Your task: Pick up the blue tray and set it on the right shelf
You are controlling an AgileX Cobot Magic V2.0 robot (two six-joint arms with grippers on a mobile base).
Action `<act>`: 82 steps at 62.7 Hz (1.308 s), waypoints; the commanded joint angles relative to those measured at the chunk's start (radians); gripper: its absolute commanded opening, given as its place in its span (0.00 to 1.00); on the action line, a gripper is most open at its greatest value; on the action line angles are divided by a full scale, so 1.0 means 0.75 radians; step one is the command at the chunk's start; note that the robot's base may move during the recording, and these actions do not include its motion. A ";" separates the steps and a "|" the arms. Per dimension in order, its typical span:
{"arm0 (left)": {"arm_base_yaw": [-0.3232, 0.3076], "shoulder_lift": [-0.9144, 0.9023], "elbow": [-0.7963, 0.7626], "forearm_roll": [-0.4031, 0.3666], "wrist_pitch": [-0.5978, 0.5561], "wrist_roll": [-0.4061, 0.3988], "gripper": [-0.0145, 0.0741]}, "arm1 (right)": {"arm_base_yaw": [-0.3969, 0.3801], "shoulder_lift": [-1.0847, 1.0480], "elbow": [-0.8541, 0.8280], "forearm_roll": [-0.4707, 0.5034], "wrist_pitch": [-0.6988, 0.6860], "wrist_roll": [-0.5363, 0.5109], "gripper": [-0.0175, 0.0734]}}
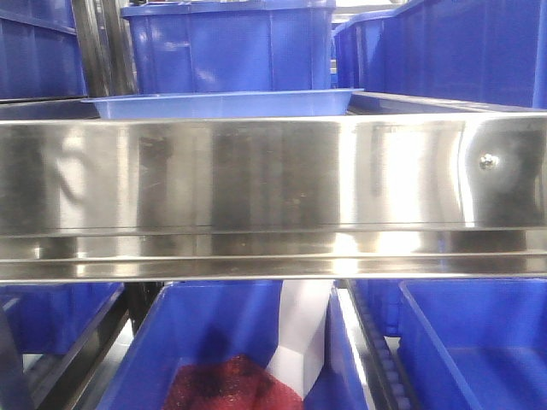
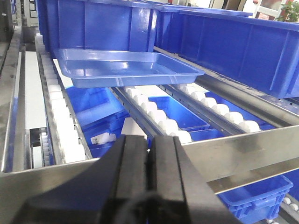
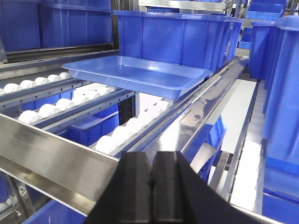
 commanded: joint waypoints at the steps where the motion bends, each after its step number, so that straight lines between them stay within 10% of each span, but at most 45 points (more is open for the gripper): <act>1: -0.008 0.015 -0.038 0.000 -0.129 0.008 0.11 | 0.001 0.008 -0.040 -0.024 -0.121 -0.015 0.26; 16: 0.225 0.012 0.023 -0.133 -0.152 0.291 0.11 | 0.001 0.008 -0.040 -0.024 -0.121 -0.015 0.26; 34: 0.592 -0.117 0.377 -0.133 -0.532 0.294 0.11 | 0.001 0.008 -0.040 -0.024 -0.121 -0.015 0.26; 82: 0.657 -0.216 0.574 -0.184 -0.586 0.280 0.11 | 0.001 0.008 -0.040 -0.024 -0.120 -0.015 0.26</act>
